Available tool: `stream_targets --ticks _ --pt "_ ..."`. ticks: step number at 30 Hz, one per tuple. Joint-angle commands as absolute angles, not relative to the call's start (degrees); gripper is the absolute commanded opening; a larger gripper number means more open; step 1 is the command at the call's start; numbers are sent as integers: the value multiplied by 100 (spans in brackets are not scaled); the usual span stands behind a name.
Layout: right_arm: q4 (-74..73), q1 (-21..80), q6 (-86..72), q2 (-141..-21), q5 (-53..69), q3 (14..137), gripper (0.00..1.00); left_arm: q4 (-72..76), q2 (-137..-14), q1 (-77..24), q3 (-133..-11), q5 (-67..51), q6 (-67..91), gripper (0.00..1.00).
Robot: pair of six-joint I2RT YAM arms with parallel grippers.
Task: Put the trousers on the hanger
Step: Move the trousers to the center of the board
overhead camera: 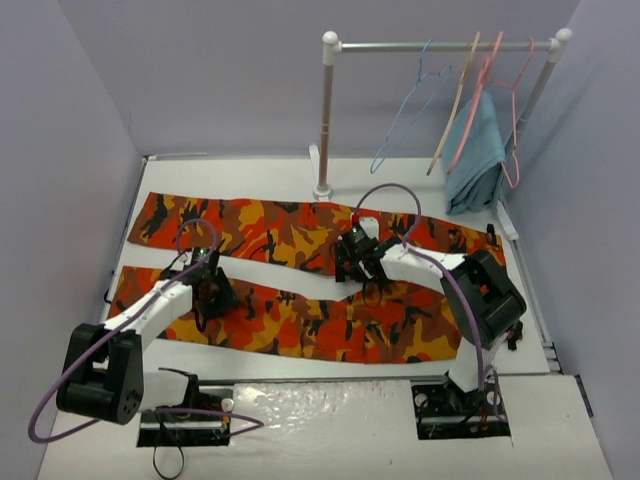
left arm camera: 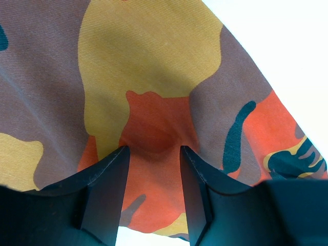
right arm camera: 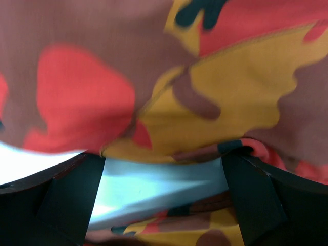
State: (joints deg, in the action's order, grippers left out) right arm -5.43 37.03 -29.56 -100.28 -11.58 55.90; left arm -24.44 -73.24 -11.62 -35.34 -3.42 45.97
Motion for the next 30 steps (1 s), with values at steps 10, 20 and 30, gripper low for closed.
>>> stream_targets --ticks 10,20,30 --pt "-793 3443 -2272 -9392 -1184 5914 92 -1960 -7967 -1204 -3796 -319 4520 41" --pt "-967 3648 -3008 -8655 -1901 4836 94 -1859 -8183 -1204 -3944 -355 4412 41" --pt "-516 3529 -2914 -9460 -1886 4937 95 -1920 -8137 -1213 -3835 -387 4426 41"
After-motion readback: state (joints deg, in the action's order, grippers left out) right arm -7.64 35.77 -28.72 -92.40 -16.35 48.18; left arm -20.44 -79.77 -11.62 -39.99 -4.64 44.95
